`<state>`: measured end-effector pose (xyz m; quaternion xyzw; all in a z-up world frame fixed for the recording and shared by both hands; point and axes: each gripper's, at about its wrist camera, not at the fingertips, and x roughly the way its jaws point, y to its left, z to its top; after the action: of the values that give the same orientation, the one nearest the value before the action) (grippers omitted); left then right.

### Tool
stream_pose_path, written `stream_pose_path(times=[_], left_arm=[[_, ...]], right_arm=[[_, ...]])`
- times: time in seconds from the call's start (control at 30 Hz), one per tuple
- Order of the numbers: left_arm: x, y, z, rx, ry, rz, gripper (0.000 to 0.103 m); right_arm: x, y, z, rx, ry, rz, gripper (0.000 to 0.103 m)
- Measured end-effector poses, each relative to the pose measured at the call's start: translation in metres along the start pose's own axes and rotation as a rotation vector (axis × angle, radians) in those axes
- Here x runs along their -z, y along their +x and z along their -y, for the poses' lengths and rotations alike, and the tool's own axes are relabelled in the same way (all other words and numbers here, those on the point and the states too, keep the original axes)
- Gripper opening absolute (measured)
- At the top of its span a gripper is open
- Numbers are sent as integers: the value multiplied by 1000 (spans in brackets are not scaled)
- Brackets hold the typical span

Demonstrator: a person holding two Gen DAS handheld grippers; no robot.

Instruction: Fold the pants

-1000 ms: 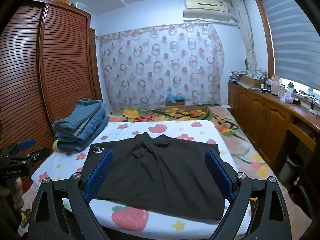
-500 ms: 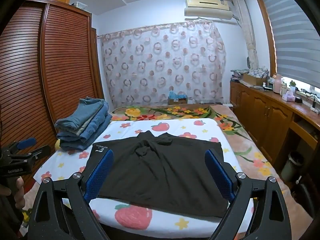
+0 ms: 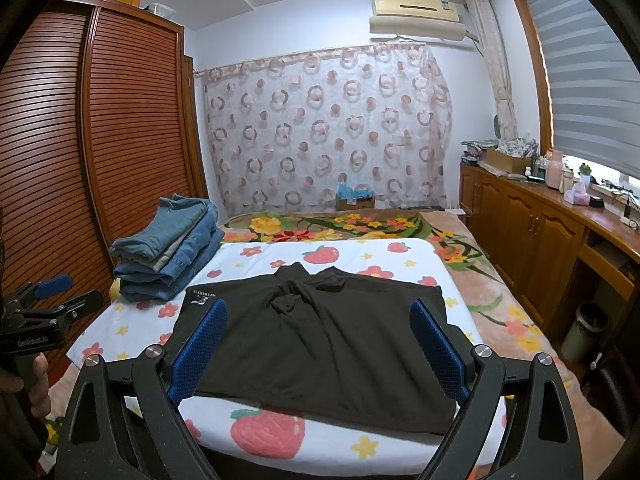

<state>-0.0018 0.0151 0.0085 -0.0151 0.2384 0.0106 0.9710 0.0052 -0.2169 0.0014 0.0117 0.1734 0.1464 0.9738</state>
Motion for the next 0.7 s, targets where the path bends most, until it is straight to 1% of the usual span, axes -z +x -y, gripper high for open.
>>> stream_pose_path(times=[0.03, 0.7], left_arm=[[-1, 2, -4, 0, -1, 1, 103], [1, 3, 1, -3, 0, 6, 103]], right_arm=[[0, 0, 0, 0, 0, 0, 93], [0, -2, -2, -5, -7, 3, 93]])
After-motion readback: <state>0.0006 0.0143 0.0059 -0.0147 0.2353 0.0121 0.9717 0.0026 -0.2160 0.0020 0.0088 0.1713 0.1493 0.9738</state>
